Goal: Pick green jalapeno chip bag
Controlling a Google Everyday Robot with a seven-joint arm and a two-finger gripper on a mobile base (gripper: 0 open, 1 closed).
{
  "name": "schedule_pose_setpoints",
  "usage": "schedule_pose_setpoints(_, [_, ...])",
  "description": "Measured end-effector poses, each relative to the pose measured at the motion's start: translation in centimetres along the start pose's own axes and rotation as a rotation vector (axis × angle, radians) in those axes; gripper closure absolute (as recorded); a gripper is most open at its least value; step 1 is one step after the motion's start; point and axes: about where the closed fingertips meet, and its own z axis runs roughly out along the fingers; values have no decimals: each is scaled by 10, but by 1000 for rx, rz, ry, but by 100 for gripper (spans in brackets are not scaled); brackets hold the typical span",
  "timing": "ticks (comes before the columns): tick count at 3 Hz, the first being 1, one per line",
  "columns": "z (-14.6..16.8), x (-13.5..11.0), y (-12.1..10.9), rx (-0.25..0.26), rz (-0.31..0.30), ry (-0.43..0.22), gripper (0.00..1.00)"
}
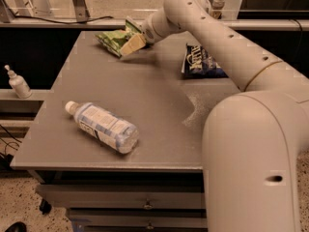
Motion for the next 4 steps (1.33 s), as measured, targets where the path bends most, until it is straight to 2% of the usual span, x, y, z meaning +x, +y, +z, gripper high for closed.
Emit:
schedule_pose_setpoints(1, [20, -20, -7, -2, 6, -38, 18])
schedule_pose_setpoints(2, [22, -34, -11, 5, 2, -72, 41])
schedule_pose_setpoints(3, [19, -40, -15, 12, 2, -90, 64])
schedule_pose_setpoints(4, [13, -35, -12, 13, 5, -93, 88])
